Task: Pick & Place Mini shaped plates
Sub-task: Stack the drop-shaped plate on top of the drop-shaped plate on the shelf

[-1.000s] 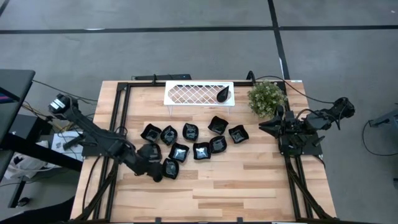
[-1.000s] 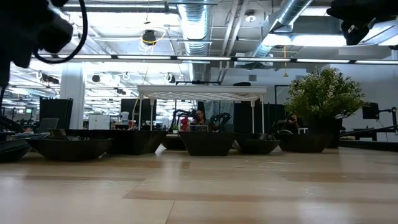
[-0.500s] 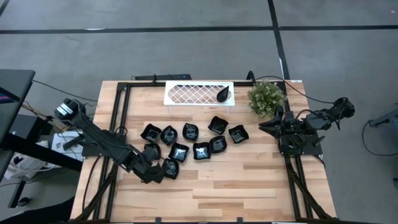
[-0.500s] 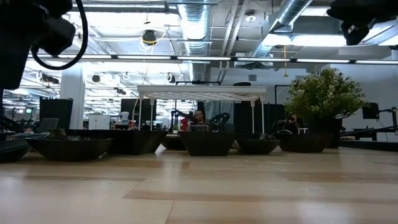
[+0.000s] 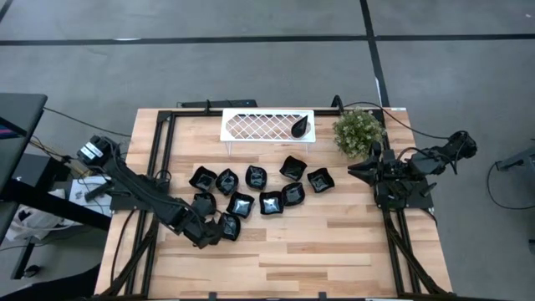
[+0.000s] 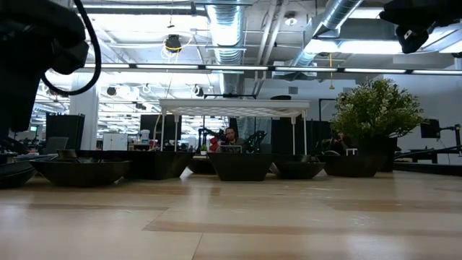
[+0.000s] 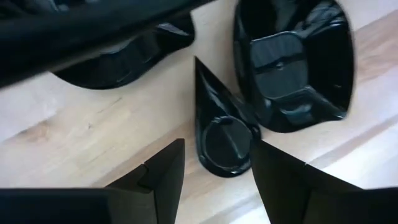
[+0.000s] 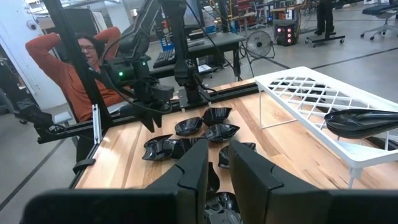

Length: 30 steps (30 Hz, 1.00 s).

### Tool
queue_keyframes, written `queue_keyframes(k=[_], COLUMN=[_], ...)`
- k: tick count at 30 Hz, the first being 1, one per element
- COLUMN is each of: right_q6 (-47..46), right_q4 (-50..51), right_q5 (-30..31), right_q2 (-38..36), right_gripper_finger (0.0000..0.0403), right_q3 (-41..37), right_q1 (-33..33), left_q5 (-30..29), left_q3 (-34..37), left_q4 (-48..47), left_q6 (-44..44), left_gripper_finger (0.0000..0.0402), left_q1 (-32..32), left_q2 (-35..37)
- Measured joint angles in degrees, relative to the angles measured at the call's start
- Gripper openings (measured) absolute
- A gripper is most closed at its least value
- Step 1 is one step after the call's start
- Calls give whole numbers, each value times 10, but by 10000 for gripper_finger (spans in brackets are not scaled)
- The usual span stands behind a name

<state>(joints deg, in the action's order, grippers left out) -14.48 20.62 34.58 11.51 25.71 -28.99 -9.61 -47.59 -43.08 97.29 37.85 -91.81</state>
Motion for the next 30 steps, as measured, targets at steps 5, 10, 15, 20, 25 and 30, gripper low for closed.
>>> queue_keyframes(k=[5,10,15,20,25,30], right_q6=[-1,-1,-1,-1,-1,0], right_q4=[0,0,0,0,1,1], right_q5=[0,0,0,0,0,0], right_q2=[0,0,0,0,0,0], right_gripper_finger=[60,60,60,60,60,60], right_q3=[0,0,0,0,0,0], right_q1=[0,0,0,0,0,0], left_q5=[8,21,10,0,-3,4], left_q3=[0,1,1,1,1,12], left_q4=[2,11,11,9,1,0], left_q6=[-10,-9,-10,-10,-11,-14], left_gripper_finger=[182,182,182,182,182,182], left_q1=[0,0,0,-1,-1,-3], left_q2=[-21,-29,-29,-32,-37,-37])
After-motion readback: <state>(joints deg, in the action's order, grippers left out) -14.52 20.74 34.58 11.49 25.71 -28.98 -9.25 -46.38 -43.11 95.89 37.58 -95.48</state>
